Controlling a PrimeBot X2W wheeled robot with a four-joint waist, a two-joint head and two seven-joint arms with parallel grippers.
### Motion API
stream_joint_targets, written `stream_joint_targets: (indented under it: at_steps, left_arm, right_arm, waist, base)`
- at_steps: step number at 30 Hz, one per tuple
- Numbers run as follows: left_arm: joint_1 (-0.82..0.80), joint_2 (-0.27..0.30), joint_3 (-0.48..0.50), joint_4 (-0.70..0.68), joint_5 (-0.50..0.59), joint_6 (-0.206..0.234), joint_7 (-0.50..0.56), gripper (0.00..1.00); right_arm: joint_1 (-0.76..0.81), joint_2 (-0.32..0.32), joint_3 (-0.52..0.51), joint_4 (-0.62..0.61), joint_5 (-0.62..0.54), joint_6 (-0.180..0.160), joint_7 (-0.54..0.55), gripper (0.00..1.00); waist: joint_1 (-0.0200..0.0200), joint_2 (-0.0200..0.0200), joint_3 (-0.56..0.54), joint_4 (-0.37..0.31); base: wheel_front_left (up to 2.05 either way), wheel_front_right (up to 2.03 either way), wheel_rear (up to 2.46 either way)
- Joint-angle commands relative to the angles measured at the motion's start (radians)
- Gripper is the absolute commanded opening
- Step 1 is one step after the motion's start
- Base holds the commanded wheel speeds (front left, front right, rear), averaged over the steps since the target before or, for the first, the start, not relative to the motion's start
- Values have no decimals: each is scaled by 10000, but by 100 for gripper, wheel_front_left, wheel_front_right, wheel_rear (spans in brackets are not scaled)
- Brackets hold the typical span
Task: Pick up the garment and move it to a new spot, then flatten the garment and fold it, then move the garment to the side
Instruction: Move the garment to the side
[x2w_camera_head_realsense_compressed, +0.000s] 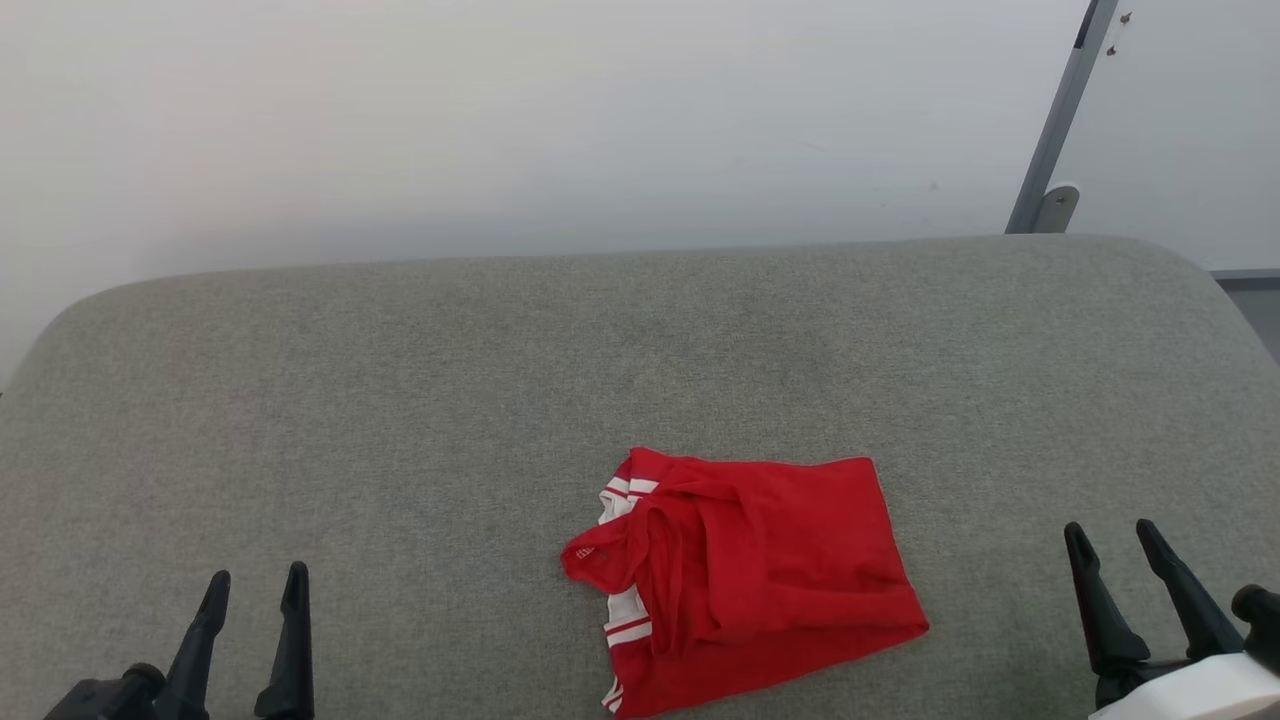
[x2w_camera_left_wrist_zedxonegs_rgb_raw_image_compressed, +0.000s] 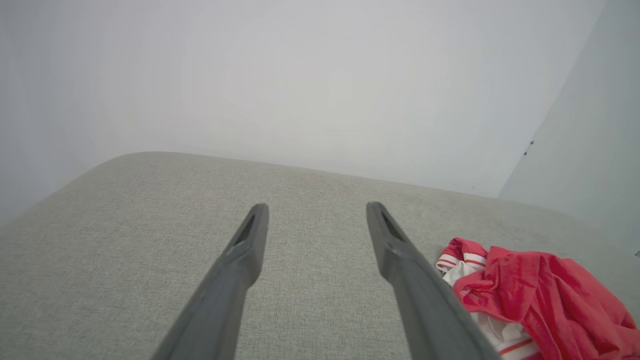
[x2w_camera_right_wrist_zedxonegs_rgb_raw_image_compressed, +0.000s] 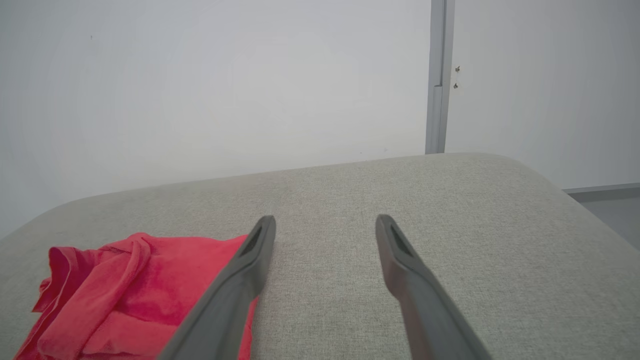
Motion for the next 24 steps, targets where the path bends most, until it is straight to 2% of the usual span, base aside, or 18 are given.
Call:
stream_joint_targets:
  at_steps: [1,7,12,16,24]
  left_arm:
    - [-144,7,1,17,8,-36,-44,100]
    - [-137,-59,62,-85,-18,-36,-44,100]
    - [-74,-39,117,-176,-84,-36,-44,100]
    - [-10,-73,193,-202,-242,-36,-44,100]
    - [-209,-131,15,-122,-342,-36,-46,100]
  right_arm:
    - [114,41,40,-31,-3,-5,-54,100]
    - [-242,-178,618,320,496,-5,-17,100]
    - [-825,-467,1309,404,1076,-5,758,100]
    - [-1586,-886,2078,428,1935,-5,2199,100]
    - [-3292,-1762,3439,737,3196,-5,5780,100]
  waist:
    - [0,-1,3,18]
    - [0,-1,37,53]
    - [0,-1,128,83]
    - [0,-1,276,166]
    - [0,-1,737,502]
  base:
    - [0,0,0]
    - [0,0,0]
    - [0,0,0]
    - [0,0,0]
    - [0,0,0]
